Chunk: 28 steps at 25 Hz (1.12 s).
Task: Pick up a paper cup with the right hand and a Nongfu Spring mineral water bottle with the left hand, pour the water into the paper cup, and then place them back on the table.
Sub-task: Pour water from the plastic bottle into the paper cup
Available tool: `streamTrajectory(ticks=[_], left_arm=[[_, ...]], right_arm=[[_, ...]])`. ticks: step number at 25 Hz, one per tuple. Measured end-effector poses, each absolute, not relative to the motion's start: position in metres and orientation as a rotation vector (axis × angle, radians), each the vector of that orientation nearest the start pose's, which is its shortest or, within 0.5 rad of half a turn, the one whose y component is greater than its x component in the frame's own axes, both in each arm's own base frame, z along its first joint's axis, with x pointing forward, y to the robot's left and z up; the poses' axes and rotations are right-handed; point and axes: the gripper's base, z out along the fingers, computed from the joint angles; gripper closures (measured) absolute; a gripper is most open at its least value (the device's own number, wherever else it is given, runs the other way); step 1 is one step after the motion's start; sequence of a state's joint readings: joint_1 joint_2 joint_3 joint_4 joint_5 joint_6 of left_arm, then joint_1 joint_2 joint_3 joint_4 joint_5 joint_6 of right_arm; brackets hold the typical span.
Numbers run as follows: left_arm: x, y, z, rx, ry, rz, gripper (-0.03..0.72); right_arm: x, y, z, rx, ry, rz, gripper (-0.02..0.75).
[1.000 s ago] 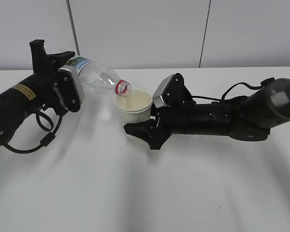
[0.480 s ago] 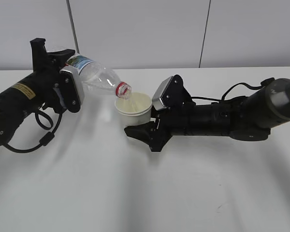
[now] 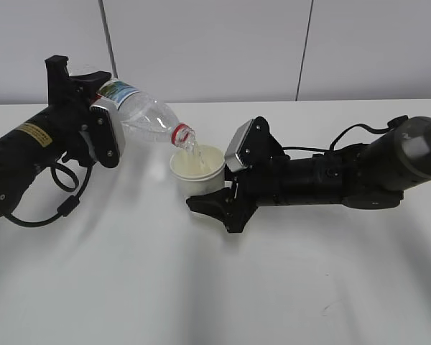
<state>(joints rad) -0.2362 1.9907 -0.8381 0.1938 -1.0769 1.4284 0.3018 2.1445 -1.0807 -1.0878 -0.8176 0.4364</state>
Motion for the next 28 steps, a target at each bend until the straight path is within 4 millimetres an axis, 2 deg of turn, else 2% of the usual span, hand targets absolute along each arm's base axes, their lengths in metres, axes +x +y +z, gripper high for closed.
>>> streamTrajectory(ticks=[25, 28], left_arm=[[0.3670, -0.1029, 0.1574, 1.334, 0.937, 0.884, 0.318], [0.3675, -0.1024, 0.1577, 1.297, 0.974, 0.846, 0.318]], right_arm=[[0.3689, 0.1760, 0.1084, -1.145, 1.664, 0.607, 0.213], [0.3691, 0.1759, 0.1086, -1.141, 1.665, 0.607, 0.213]])
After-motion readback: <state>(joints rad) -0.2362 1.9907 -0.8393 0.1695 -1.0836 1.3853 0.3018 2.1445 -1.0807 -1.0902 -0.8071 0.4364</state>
